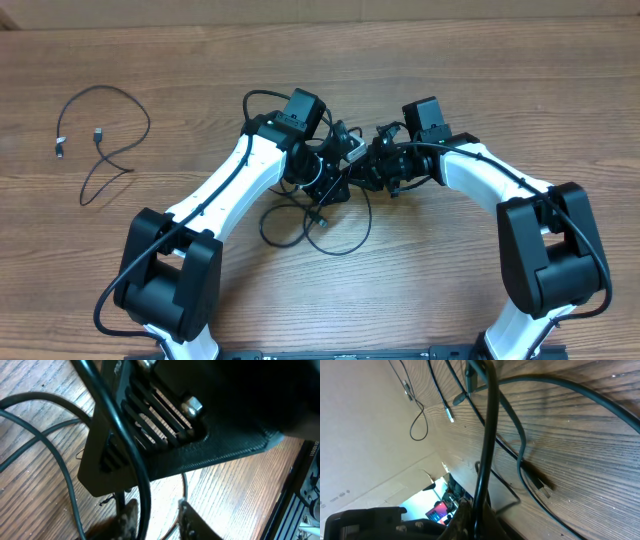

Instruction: Untangle cables

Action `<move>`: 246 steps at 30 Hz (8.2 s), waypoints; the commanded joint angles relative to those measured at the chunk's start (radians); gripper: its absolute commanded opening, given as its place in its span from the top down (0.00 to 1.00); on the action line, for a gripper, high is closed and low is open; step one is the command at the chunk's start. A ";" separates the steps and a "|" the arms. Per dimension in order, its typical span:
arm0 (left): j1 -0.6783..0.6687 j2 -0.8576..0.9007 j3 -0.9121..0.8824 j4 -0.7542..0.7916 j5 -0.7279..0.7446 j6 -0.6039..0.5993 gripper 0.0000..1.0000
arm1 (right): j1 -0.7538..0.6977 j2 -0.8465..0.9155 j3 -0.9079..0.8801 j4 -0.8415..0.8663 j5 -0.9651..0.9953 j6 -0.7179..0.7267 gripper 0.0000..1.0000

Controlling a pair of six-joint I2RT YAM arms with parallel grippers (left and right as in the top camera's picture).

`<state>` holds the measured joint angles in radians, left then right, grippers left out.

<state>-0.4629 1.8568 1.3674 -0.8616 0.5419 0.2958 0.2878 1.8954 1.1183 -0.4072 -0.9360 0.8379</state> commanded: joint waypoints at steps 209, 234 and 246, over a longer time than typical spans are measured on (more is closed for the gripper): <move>0.118 0.148 0.161 0.053 -0.099 -0.248 0.96 | 0.045 -0.006 -0.007 -0.233 0.719 -0.061 0.53; 0.117 -0.381 0.295 0.293 -0.188 -0.338 0.96 | 0.045 -0.006 -0.007 -0.232 0.727 -0.061 0.45; 0.132 -0.307 0.295 0.277 -1.015 -0.317 0.95 | 0.045 -0.006 -0.007 -0.232 0.738 -0.061 0.44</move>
<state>-0.3504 1.5066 1.6428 -0.5793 -0.1886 -0.0273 0.3305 1.8801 1.1221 -0.6323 -0.2569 0.7815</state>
